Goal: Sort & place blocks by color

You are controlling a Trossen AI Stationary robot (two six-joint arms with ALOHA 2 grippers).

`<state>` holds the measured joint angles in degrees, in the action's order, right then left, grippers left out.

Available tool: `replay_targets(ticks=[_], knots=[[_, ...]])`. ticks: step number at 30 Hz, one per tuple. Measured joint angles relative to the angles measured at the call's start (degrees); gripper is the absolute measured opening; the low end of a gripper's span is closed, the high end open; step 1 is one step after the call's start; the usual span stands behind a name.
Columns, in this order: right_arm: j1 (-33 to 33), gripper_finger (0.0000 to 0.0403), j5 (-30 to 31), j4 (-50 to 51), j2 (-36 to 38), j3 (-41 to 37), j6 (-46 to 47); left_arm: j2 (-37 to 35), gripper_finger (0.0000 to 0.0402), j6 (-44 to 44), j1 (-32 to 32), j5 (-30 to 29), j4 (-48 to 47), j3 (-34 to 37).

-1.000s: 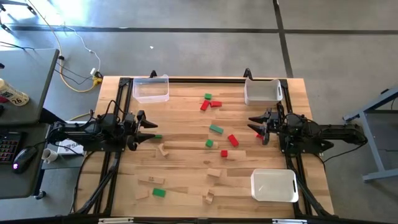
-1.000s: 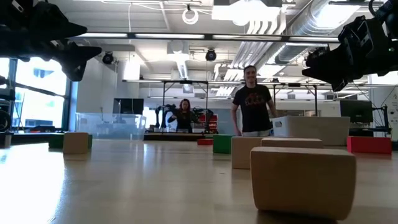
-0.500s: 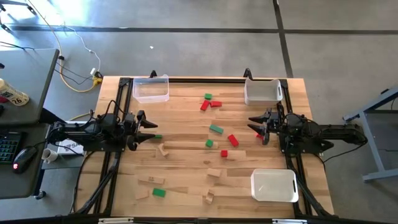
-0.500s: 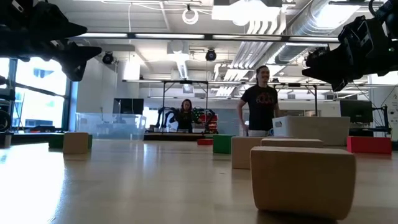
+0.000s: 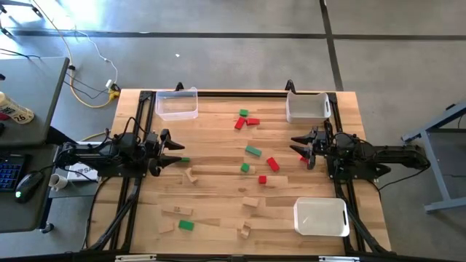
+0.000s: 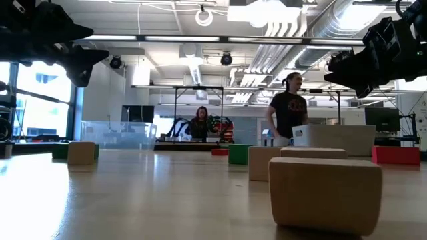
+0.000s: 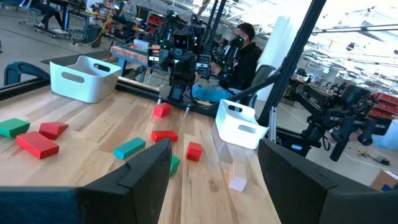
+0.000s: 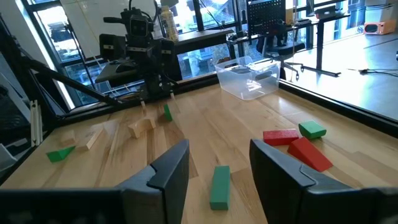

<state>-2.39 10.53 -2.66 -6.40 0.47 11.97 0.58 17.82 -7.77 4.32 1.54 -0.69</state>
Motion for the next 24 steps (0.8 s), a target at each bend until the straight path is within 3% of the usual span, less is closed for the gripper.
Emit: replay_targets(ticks=[24], knots=[[0.02,0.0156,0.02,-0.12,-0.04,1.52,2.98,0.02,0.0227,0.00,0.00,0.00,-0.02,0.00]])
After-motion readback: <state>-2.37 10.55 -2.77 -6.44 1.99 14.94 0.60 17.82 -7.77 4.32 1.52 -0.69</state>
